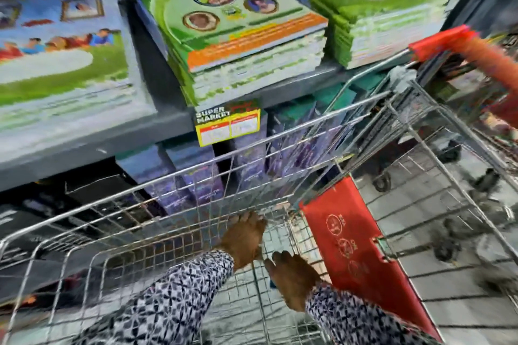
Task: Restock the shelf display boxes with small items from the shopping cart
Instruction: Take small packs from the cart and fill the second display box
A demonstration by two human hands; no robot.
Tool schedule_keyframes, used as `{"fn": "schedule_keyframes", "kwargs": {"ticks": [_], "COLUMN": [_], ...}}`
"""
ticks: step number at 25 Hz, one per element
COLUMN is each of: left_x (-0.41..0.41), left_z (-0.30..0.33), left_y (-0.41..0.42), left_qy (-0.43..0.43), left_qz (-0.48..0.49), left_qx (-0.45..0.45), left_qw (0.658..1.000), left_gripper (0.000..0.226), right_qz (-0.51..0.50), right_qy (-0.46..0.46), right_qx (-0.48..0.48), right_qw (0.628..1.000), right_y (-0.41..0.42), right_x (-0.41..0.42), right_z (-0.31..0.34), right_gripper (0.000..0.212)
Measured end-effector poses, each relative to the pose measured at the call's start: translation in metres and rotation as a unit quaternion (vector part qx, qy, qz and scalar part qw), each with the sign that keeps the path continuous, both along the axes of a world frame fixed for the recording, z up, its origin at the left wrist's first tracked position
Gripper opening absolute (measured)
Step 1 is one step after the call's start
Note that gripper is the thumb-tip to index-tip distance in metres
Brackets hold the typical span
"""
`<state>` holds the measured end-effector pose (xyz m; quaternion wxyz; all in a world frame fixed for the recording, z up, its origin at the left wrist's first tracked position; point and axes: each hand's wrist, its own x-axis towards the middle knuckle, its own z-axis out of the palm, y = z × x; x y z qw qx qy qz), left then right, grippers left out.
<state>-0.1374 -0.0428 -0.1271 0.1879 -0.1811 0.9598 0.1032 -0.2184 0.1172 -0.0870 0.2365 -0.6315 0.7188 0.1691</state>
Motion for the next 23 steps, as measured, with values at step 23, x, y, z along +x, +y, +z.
{"fn": "schedule_keyframes", "kwargs": {"ticks": [23], "left_x": [0.088], "left_z": [0.752], "left_y": [-0.03], "left_qy": [0.597], "left_qz": [0.309], "left_qx": [0.112], "left_qw": [0.732], "left_gripper": [0.017], "right_qz": [-0.296], "right_qy": [-0.672], "right_qx": [-0.347], "right_qw": [0.584], "right_y": [-0.06], "right_x": [-0.04], "right_z": [0.676], "right_gripper": [0.031]}}
